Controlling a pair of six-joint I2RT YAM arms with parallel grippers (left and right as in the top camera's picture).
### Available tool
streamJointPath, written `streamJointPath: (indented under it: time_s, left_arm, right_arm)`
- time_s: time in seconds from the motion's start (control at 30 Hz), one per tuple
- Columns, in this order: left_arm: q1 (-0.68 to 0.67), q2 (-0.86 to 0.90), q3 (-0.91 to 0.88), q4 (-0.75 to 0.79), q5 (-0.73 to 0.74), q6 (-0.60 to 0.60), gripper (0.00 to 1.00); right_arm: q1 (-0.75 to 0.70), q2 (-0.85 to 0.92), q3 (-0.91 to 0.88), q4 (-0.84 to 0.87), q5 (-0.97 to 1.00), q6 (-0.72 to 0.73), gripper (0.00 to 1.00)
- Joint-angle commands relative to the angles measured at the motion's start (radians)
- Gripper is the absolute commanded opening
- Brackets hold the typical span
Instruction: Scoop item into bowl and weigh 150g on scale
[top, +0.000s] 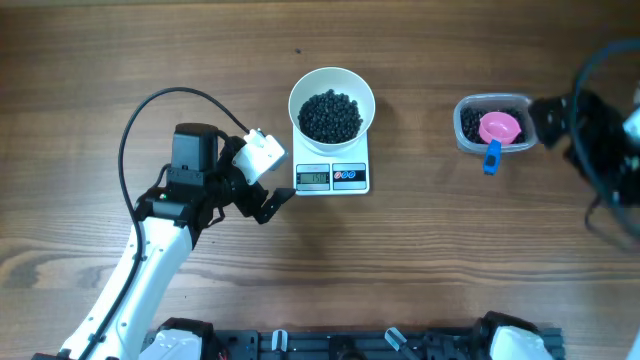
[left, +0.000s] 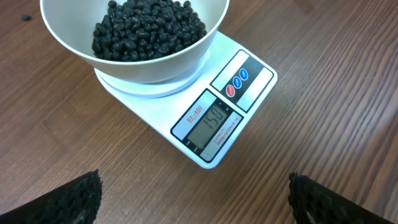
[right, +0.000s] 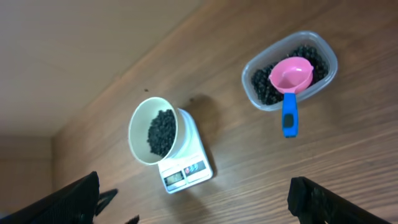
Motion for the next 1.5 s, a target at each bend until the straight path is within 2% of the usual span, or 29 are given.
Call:
streamJointPath:
  time_s: [0.0,0.23,0.37,0.47,0.53,0.8,0.9,1.0,1.1,1.27,1.47]
  left_arm:
    - [0.004,0.003,-0.005,0.001,0.001,-0.006,1.0]
    - [0.004,0.003,-0.005,0.001,0.001,-0.006,1.0]
    - [0.004,0.003,-0.005,0.001,0.001,-0.006,1.0]
    - [0.004,0.003,-0.005,0.001,0.001,-0.006,1.0]
    - [0.004,0.003,-0.005,0.001,0.001,-0.006,1.0]
    - [0.004,0.003,-0.005,0.001,0.001,-0.006,1.0]
    - [0.004,0.003,-0.005,0.001,0.001,-0.006,1.0]
    - [0.004,0.003,-0.005,0.001,0.001,-0.006,1.0]
    - [0.004,0.003,-0.005,0.001,0.001,-0.006,1.0]
    - [0.004,0.003,-0.005,0.001,0.001,-0.006,1.0]
    - [0.004,0.003,-0.005,0.001,0.001,-0.006,1.0]
  right_arm:
    - [-0.001,-0.122,-0.002,-0.015,0.06,0.041,1.0]
    - [-0.001,-0.482,-0.002,0.036,0.35,0.087,1.0]
    - [-0.001,-0.529,-0.027,0.017,0.431,0.08,1.0]
    - [0.0,-0.534,-0.14,0.063,0.457,0.059,1.0]
    - [0.0,-0.535,-0.225,0.148,0.451,0.022,1.0]
    - [0.0,-0.536,-0.746,0.84,0.246,-0.241,1.0]
    - [0.031,-0.541,-0.97,1.126,0.223,-0.264,1.0]
    - [0.084,-0.571,-1.122,1.302,0.224,-0.286,1.0]
    - [0.118,-0.629,-1.236,1.394,0.232,-0.285,1.0]
    - [0.143,-0.771,-1.382,1.444,0.278,-0.288,1.0]
    - [0.162,-0.944,-1.545,1.498,0.28,-0.408,1.0]
